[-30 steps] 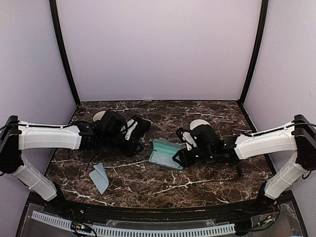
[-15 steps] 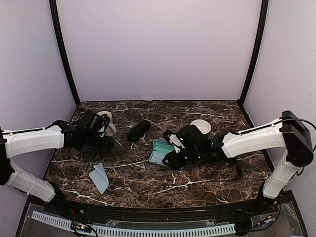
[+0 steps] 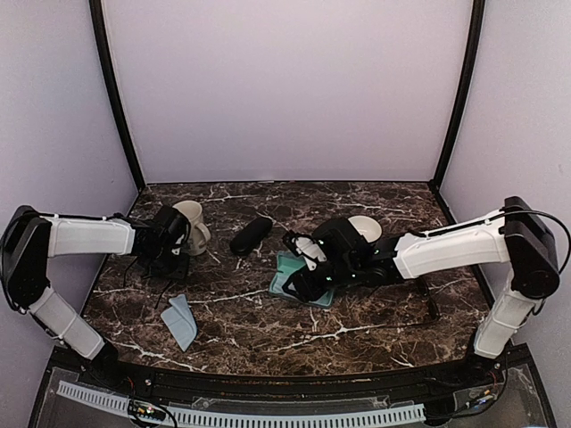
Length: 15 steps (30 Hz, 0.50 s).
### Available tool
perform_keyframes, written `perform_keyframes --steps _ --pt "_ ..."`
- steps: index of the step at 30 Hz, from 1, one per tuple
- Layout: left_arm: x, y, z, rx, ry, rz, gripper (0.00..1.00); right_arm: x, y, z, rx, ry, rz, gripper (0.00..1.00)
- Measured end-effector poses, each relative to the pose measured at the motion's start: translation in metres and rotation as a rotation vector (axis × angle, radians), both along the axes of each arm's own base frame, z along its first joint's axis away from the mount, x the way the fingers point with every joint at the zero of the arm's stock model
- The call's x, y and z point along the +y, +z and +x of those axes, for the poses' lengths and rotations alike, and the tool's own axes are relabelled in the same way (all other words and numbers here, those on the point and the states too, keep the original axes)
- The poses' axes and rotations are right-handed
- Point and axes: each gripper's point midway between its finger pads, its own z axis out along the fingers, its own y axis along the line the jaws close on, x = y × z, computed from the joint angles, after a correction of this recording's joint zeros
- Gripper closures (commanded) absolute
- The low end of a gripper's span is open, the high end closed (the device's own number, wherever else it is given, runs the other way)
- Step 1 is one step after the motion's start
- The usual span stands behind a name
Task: Organize the sunglasses
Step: Move the sunglasses to the center of the board.
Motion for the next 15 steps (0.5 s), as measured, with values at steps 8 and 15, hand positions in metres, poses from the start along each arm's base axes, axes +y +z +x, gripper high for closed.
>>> perform_keyframes --steps 8,15 --pt "0.0 -0.006 -0.003 0.039 -0.008 0.01 0.84 0.0 -0.009 0.005 0.03 0.018 0.006 0.46" --pt "-0.001 -0.006 -0.007 0.056 -0.021 0.004 0.98 0.002 -0.012 0.002 0.045 0.03 0.013 0.47"
